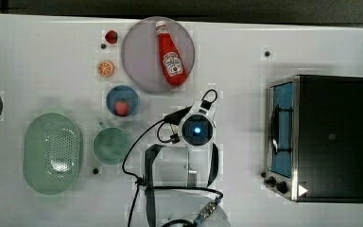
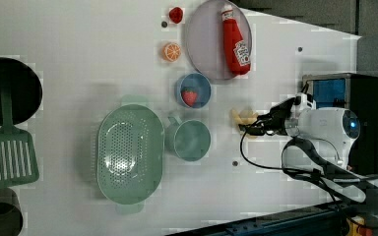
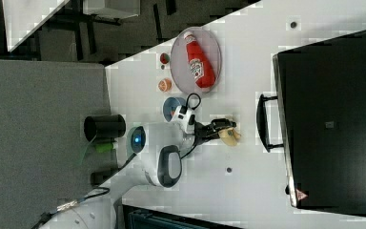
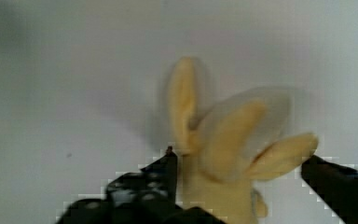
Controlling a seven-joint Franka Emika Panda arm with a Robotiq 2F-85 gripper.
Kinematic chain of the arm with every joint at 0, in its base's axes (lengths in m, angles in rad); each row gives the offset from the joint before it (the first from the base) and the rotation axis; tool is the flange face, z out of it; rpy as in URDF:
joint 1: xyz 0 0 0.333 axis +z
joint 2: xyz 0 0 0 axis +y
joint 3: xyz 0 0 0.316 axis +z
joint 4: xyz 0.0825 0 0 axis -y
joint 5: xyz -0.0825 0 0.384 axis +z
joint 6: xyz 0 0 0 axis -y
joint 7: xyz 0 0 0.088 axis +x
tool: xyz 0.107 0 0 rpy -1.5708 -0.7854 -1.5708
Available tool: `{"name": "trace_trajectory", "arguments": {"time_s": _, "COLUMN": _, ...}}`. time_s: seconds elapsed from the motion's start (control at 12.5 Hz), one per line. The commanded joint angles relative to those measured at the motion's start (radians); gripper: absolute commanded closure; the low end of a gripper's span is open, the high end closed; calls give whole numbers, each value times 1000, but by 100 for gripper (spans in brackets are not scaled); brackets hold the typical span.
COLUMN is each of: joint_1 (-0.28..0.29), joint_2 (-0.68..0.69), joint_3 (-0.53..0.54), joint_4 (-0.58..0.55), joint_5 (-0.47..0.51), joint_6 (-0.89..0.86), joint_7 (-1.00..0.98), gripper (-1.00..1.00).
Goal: Pick Banana and place it in mug.
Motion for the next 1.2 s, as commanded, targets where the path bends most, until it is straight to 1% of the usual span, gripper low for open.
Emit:
{"name": "trace_trajectory", "arguments": {"time_s": 0.08, "joint_1": -8, "joint_2": -25, "joint_3": 14, "joint_4": -12, "joint_5": 0, "joint_6": -9, "joint_7": -64, "gripper": -15}}
{"name": "trace_trajectory", "arguments": {"time_s": 0.16, "joint_1": -9, "joint_2": -25, "joint_3": 12, "joint_4": -14, "joint_5": 0, "joint_6": -9, "joint_7": -64, "gripper": 5}}
{"name": "trace_trajectory", "arguments": {"time_s": 0.24, "joint_1": -10, "joint_2": -29, "joint_3": 11, "joint_4": -14, "joint_5": 0, "joint_6": -9, "joint_7": -64, "gripper": 30}}
{"name": "trace_trajectory", "arguments": {"time_s": 0.32, "joint_1": -10, "joint_2": -33, "joint_3": 9, "joint_4": -14, "joint_5": 0, "joint_6": -10, "joint_7": -64, "gripper": 36}}
{"name": "trace_trajectory", "arguments": {"time_s": 0.56, "joint_1": -11, "joint_2": -69, "joint_3": -5, "joint_4": -12, "joint_5": 0, "joint_6": -15, "joint_7": -58, "gripper": 36}}
{"name": "trace_trajectory", "arguments": {"time_s": 0.72, "joint_1": -11, "joint_2": -162, "joint_3": -16, "joint_4": -12, "joint_5": 0, "joint_6": -84, "joint_7": -57, "gripper": 36}}
{"name": "trace_trajectory", "arguments": {"time_s": 0.88, "joint_1": -10, "joint_2": -288, "joint_3": -17, "joint_4": 4, "joint_5": 0, "joint_6": -274, "joint_7": -53, "gripper": 36}}
{"name": "trace_trajectory", "arguments": {"time_s": 1.04, "joint_1": -9, "joint_2": -405, "joint_3": -10, "joint_4": 45, "joint_5": 0, "joint_6": -479, "joint_7": -47, "gripper": 36}}
{"name": "trace_trajectory", "arguments": {"time_s": 1.2, "joint_1": -5, "joint_2": -497, "joint_3": 8, "joint_4": 90, "joint_5": 0, "joint_6": -621, "joint_7": -35, "gripper": 36}}
